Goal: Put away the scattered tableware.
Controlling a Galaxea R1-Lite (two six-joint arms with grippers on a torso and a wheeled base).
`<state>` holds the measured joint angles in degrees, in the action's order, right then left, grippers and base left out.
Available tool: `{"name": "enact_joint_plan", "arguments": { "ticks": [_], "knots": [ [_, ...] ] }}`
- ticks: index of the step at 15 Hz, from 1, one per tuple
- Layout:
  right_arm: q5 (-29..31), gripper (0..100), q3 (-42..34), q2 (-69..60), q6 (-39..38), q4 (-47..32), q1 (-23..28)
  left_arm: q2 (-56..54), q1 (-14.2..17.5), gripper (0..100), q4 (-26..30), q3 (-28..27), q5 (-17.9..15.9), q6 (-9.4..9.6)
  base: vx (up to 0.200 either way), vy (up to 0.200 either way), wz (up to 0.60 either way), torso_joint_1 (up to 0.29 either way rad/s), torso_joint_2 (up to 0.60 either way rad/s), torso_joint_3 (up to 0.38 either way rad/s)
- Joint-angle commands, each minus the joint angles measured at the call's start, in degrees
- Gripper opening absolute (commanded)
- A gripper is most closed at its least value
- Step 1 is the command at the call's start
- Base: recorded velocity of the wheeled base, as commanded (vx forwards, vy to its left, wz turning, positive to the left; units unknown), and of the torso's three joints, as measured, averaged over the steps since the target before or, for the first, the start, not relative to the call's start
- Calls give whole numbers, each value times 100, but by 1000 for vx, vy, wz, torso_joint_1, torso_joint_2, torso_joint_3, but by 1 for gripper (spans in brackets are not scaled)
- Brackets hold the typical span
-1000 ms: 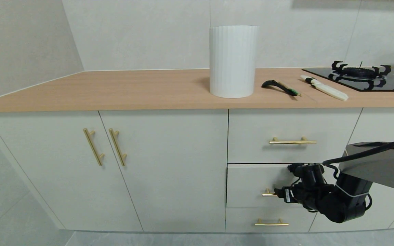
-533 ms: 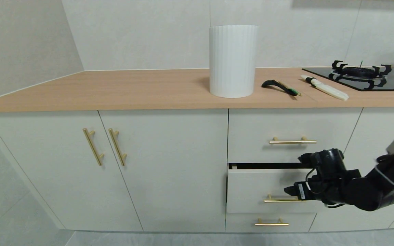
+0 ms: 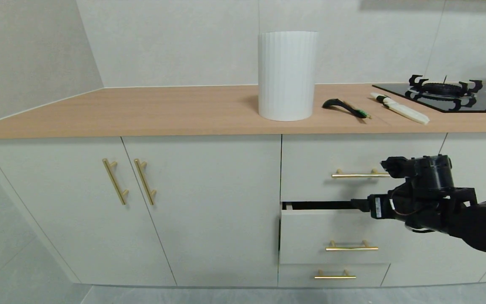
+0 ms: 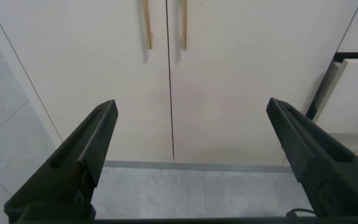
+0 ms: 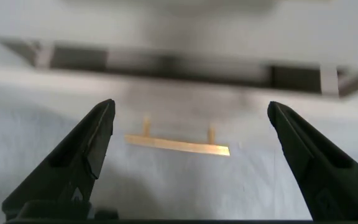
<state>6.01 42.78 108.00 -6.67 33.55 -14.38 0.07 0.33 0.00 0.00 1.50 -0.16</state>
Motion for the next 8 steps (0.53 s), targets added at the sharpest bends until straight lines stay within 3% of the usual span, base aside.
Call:
{"name": "enact_joint_plan", "arguments": {
  "ticks": [1, 8],
  "knots": [
    [190, 100, 64, 837, -1, 635, -47, 1, 2, 100, 0, 0, -1, -2, 0, 0, 0, 0, 0, 0],
    [287, 100, 214, 1285, -98, 925, -47, 1, 2, 100, 0, 0, -1, -2, 0, 0, 0, 0, 0, 0]
  ]
}}
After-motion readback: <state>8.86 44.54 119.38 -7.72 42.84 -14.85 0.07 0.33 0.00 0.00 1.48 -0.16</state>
